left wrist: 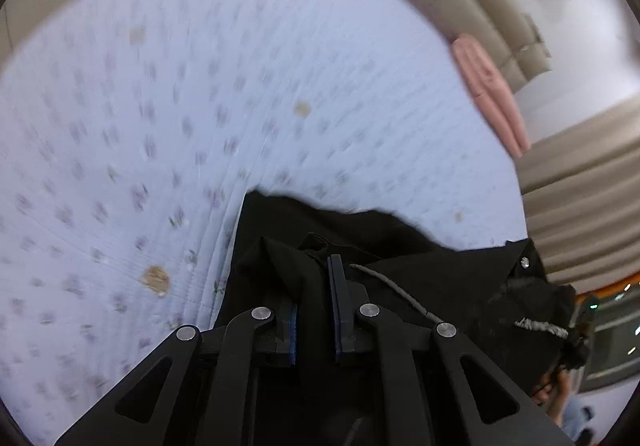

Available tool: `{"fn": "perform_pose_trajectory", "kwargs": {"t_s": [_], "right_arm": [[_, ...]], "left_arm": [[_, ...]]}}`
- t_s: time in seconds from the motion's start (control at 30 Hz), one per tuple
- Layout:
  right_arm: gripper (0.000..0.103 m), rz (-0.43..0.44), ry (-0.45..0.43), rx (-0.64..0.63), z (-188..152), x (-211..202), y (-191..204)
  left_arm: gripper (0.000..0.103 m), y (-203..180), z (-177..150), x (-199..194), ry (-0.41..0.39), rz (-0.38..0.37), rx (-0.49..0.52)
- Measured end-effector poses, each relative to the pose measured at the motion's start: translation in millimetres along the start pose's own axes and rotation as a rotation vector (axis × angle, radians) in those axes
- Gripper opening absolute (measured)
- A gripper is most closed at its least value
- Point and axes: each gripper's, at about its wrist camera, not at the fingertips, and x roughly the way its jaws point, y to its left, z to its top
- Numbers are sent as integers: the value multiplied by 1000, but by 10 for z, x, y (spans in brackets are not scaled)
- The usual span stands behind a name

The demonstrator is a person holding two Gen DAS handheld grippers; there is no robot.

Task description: Fold large clothes

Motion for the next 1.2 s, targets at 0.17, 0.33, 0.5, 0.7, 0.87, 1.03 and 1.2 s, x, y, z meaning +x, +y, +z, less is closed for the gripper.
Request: {"fn": "perform_pose_trajectory", "kwargs": {"t_s": [0.17, 0.33, 0.5, 0.7, 0.87, 1.03, 1.2], "right_arm": [[15, -7, 59, 55, -127, 509, -88], [15, -2, 72, 69, -142, 486, -112], [44, 52, 20, 137, -5, 45, -290], [64, 73, -79, 125, 132, -510, -419], [65, 91, -26, -24, 116, -407, -195], [65, 101, 22, -170, 75, -72, 40], [65, 146, 37, -263, 129, 148, 145]], "left_arm": [[14, -26, -14, 224, 41, 6, 108], [15, 39, 95, 44, 75, -49, 62], [20, -17, 184, -511, 61, -155, 113], [27, 137, 158, -998, 92, -304, 76], [57, 256, 114, -1382, -54, -289, 17], [63, 128, 161, -1155, -36, -145, 97], [63, 64, 324, -664, -2, -82, 146]]}}
